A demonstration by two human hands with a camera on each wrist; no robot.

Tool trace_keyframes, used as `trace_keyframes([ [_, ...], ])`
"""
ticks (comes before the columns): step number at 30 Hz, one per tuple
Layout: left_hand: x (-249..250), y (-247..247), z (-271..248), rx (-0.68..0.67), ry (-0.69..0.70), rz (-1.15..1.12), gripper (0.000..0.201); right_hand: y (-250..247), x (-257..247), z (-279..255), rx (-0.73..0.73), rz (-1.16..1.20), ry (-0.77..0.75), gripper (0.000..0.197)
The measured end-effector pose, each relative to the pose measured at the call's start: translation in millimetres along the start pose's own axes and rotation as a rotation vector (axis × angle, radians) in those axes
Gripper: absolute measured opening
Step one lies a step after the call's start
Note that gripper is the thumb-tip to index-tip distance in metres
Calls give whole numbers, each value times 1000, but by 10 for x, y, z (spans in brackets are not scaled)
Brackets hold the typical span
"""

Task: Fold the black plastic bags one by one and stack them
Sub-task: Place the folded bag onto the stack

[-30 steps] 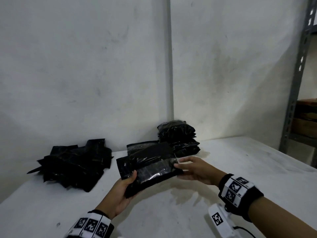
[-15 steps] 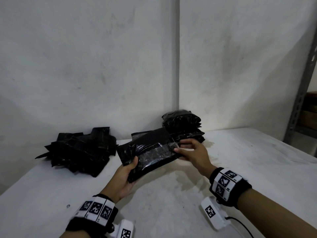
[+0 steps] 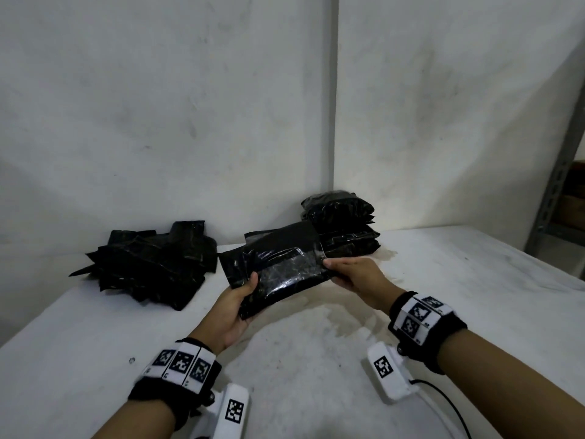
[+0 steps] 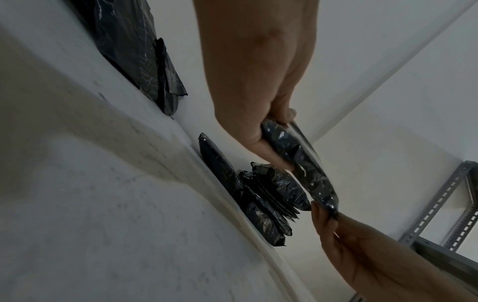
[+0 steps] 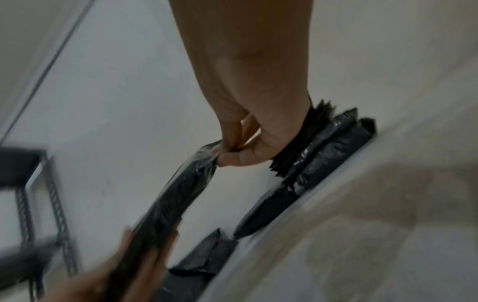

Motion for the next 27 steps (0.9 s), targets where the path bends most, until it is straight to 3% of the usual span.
trace_keyframes([
  [4, 40, 12, -13, -11, -7, 6, 54, -25, -51, -2, -114, 163, 227, 9],
  [10, 114, 57, -54, -42, -33, -71, 43, 47, -149, -26, -284, 32, 164, 43],
  [12, 133, 51, -60, -44, -59, -133, 43, 95, -134, -10, -333, 76, 177, 45],
  [16, 170, -40, -9, 5, -98, -166, 52, 179, -65, 50, -308, 106, 178, 36],
  [20, 247, -100, -14, -64, -113, -63, 38, 318, -32, 75, -290, 101, 206, 27],
  [23, 309, -223, 62, -55, -91, 4, 46, 424, -83, 69, -289, 87, 254, 26],
  [25, 368, -286, 111, -16, -88, -19, 48, 527, -106, 108, -233, -36, 195, 34],
  [27, 436, -307, 160, 17, -91, -76, 48, 621, -127, 152, -67, -283, -78, 47],
])
Point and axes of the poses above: each hand's wrist, its own z-axis towards the middle knuckle, its own y-axis out of the palm, x = y × z, the point moved 1 cm from there along z, towards the middle knuckle, and after that the axes turned 9 degrees about -z, right-handed, at the moved point
